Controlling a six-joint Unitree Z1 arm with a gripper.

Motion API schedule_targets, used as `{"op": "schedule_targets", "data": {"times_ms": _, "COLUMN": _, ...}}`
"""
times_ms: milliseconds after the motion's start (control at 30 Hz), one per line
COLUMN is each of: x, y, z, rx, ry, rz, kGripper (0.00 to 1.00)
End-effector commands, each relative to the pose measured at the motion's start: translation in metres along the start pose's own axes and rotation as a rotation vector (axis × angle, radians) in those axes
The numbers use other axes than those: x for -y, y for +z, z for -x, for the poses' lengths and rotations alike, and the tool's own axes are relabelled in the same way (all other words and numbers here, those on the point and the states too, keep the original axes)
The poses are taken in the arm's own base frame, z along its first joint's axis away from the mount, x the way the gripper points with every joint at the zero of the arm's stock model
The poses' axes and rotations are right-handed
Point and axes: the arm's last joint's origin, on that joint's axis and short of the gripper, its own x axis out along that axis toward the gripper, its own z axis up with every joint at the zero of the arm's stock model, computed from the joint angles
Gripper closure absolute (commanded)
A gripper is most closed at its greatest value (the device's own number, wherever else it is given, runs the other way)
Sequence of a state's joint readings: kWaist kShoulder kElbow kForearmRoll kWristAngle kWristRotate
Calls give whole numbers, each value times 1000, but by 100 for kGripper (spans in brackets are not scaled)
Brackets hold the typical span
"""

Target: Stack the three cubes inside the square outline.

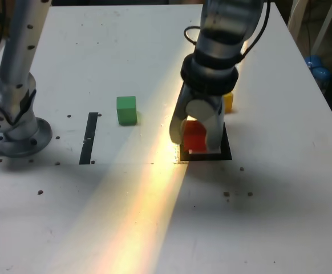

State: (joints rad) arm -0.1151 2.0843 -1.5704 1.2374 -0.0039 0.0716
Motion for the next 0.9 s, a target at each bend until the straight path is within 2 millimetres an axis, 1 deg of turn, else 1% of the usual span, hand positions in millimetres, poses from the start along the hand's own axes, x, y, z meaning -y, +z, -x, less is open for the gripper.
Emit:
{"op": "schedule_targets", "data": {"times_ms": 0, "x": -5, "y": 1, "z": -1, "rx": 0, "ry": -10, "rz": 18, "kGripper": 65}}
{"op": "schedule_targets", "data": {"times_ms": 200, "x": -18, "y": 5, "z": -10, "rx": -9, "ry": -19, "rz": 51, "kGripper": 65}}
{"op": "schedule_targets", "data": {"times_ms": 433, "x": -25, "y": 12, "z": -16, "rx": -7, "ry": -22, "rz": 64, "kGripper": 65}}
{"op": "schedule_targets", "data": {"times_ms": 467, "x": -25, "y": 13, "z": -17, "rx": -7, "ry": -22, "rz": 65, "kGripper": 62}}
{"op": "schedule_targets", "data": {"times_ms": 500, "x": -26, "y": 13, "z": -18, "rx": -6, "ry": -21, "rz": 66, "kGripper": 57}}
{"op": "schedule_targets", "data": {"times_ms": 533, "x": -26, "y": 13, "z": -18, "rx": -6, "ry": -19, "rz": 65, "kGripper": 48}}
{"op": "schedule_targets", "data": {"times_ms": 667, "x": -28, "y": 13, "z": -20, "rx": -9, "ry": -13, "rz": 64, "kGripper": 11}}
{"op": "schedule_targets", "data": {"times_ms": 700, "x": -28, "y": 13, "z": -20, "rx": -10, "ry": -11, "rz": 64, "kGripper": 5}}
{"op": "schedule_targets", "data": {"times_ms": 733, "x": -28, "y": 12, "z": -20, "rx": -12, "ry": -11, "rz": 65, "kGripper": 1}}
{"op": "schedule_targets", "data": {"times_ms": 767, "x": -28, "y": 11, "z": -19, "rx": -13, "ry": -10, "rz": 67, "kGripper": 1}}
{"op": "schedule_targets", "data": {"times_ms": 867, "x": -28, "y": 8, "z": -17, "rx": -10, "ry": -5, "rz": 71, "kGripper": 0}}
